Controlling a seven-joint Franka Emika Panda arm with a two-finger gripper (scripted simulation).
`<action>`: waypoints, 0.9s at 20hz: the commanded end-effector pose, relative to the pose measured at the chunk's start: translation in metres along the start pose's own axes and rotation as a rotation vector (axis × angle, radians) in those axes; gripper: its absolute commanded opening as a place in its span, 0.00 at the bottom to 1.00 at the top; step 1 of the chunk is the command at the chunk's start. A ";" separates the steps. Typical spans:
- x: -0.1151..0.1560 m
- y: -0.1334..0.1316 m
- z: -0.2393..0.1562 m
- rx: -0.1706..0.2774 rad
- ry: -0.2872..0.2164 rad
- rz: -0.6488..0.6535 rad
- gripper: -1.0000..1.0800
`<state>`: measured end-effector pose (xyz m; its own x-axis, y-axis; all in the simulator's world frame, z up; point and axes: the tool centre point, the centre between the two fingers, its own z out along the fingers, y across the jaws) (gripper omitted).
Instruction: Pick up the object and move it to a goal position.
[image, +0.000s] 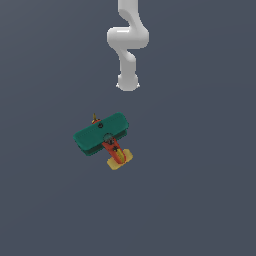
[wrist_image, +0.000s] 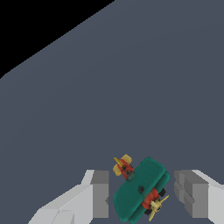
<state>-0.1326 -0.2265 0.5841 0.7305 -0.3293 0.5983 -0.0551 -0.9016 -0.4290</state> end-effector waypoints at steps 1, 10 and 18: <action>0.000 0.012 -0.003 0.028 0.014 0.021 0.62; -0.004 0.058 0.001 0.129 0.046 0.105 0.62; -0.014 0.098 0.022 0.220 0.054 0.186 0.62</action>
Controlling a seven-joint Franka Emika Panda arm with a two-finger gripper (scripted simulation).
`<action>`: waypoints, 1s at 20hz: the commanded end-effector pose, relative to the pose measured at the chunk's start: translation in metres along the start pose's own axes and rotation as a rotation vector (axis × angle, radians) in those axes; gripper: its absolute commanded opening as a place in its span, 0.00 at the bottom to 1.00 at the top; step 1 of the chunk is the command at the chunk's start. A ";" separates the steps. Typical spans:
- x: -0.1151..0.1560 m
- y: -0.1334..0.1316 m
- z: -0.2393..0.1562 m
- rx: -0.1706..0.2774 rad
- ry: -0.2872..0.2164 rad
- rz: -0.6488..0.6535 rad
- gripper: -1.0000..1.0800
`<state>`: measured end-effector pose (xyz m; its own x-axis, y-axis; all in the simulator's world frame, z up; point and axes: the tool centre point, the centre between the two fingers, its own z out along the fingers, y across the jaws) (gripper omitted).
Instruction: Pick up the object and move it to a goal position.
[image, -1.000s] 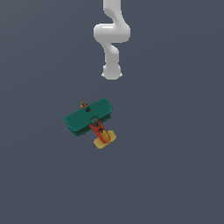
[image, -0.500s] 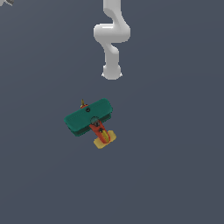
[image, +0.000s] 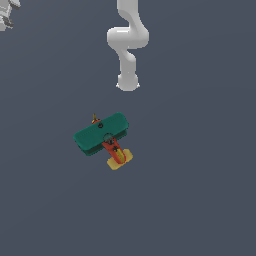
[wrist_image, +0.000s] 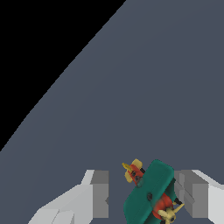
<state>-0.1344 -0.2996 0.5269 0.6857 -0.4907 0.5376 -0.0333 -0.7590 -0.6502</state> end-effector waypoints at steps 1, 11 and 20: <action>-0.002 0.014 0.006 0.028 0.001 0.026 0.62; -0.019 0.071 0.044 0.137 -0.018 0.139 0.62; -0.047 0.117 0.097 0.228 -0.060 0.246 0.62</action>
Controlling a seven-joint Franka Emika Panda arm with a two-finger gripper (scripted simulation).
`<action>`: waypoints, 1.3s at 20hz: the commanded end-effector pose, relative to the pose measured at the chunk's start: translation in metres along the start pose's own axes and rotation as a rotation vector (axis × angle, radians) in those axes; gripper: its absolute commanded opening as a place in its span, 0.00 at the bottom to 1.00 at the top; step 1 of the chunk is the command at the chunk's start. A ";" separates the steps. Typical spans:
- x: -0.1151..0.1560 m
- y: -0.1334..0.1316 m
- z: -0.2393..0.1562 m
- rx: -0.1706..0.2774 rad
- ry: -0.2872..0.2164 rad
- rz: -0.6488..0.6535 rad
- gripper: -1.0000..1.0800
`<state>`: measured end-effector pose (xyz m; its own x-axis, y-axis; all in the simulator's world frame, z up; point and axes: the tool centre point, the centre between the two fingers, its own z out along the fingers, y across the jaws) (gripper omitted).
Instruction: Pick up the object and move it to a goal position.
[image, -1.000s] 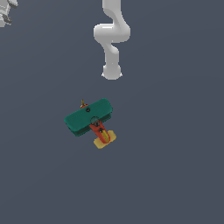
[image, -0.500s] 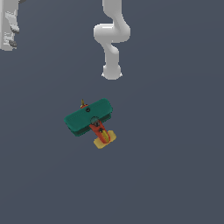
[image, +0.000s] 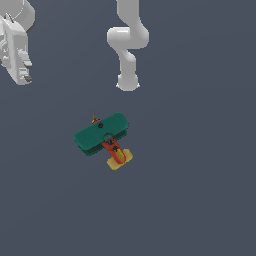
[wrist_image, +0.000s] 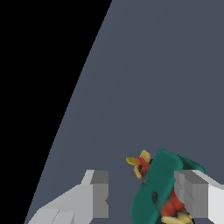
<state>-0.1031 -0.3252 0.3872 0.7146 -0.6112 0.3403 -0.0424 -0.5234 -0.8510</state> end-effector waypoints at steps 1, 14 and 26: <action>-0.005 0.017 0.014 0.025 -0.013 0.031 0.62; -0.055 0.098 0.105 0.132 -0.115 0.199 0.62; -0.105 0.140 0.172 0.183 -0.199 0.305 0.62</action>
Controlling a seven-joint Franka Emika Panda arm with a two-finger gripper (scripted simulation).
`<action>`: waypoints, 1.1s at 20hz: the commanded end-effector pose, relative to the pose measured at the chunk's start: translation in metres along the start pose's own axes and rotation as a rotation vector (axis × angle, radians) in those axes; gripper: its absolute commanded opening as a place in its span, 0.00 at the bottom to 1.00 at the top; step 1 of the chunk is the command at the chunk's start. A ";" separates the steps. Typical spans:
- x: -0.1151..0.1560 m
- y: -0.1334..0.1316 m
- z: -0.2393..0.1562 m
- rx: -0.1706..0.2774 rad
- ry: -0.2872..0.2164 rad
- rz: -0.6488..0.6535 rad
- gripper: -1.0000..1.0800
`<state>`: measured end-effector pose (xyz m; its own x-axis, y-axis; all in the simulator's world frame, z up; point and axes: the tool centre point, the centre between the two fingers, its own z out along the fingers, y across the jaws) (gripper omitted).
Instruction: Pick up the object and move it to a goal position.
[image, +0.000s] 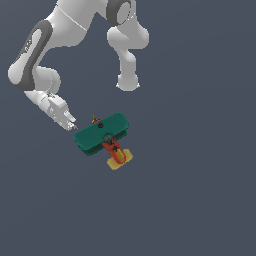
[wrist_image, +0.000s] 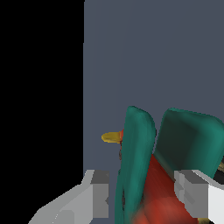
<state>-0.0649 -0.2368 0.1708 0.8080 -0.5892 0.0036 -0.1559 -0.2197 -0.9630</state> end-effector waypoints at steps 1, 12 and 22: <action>-0.004 0.009 0.009 0.007 -0.012 0.015 0.62; -0.010 0.020 0.021 0.013 -0.028 0.034 0.62; -0.012 0.015 0.029 0.033 -0.044 0.047 0.62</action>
<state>-0.0608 -0.2114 0.1480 0.8239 -0.5645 -0.0505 -0.1760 -0.1700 -0.9696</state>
